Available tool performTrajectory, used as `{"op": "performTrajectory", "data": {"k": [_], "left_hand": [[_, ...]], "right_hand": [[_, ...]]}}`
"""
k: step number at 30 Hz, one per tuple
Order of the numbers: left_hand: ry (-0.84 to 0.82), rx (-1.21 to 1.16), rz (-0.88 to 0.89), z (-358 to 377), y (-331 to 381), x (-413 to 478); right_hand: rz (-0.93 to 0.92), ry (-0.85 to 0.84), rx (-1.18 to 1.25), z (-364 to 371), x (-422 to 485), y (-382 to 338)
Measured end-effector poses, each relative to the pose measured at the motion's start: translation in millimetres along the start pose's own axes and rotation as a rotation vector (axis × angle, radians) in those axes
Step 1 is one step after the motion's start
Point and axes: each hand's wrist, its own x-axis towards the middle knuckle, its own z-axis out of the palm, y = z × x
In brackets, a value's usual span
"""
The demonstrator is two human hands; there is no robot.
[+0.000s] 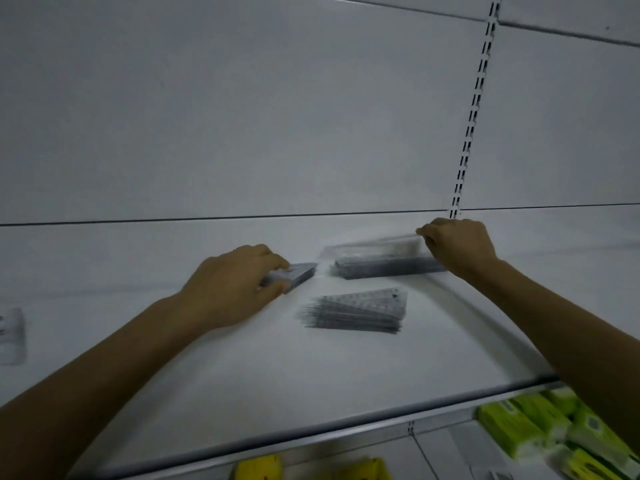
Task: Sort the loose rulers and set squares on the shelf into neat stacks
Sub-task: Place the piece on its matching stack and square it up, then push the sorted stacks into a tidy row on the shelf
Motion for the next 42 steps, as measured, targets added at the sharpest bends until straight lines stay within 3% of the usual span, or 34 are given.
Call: {"op": "performTrajectory", "data": {"k": [4,8,15,19,22,27,31,33,37,42], "left_hand": [[0.077,0.013,0.075,23,44,10],[0.105,-0.08,0.022,42,52,14],[0.204,-0.247,-0.015,39,40,13],[0.187,-0.284,-0.05,44,36,12],[0.172,-0.258,-0.079,44,27,9],[0.118,-0.055,-0.061,29,9,-5],[-0.031,0.191,0.003,5,-21,-37],[-0.03,0.256,-0.011,-9,-53,-66],[-0.041,0.248,-0.172,-41,-136,-141],[-0.068,0.263,-0.354,-73,-240,-214]], "right_hand": [[0.009,-0.154,0.009,28,-10,-7],[0.028,-0.168,0.047,42,-12,-5],[0.036,-0.052,0.168,54,-13,-5],[0.022,0.132,0.315,29,-11,-17],[-0.091,0.11,0.424,-7,-5,-43],[-0.328,0.094,0.508,-66,9,-112],[-0.38,0.122,0.595,-107,12,-183],[-0.378,0.108,0.679,-123,10,-223],[-0.377,-0.041,0.848,-148,12,-320],[-0.429,-0.268,0.74,-165,29,-432]]}}
